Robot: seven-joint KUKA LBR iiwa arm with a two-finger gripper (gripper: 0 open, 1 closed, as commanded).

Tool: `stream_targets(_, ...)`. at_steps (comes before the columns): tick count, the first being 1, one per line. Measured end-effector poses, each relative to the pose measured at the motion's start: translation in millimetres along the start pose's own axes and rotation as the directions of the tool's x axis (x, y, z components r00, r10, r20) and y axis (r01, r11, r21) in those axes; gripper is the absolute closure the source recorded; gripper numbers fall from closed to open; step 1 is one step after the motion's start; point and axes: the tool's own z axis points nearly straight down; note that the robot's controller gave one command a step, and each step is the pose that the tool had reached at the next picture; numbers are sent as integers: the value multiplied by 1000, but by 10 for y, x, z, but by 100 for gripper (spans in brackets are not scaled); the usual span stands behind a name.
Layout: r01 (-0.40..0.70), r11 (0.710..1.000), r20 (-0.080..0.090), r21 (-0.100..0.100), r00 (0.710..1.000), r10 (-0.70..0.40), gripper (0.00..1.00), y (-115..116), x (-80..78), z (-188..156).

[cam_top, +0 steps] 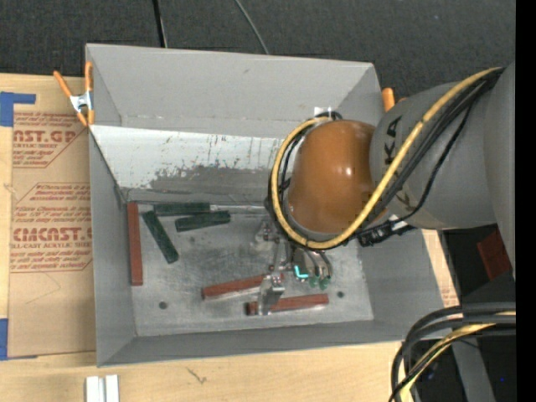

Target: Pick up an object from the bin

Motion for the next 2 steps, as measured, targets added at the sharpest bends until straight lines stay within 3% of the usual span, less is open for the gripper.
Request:
stream_targets(1, -1, 1000, 7, -1, 1000, 1, 0, -3, -19, -32)
stream_targets(2, 43, 999, -9, -4, 999, -43, 100, -18, -173, 795)
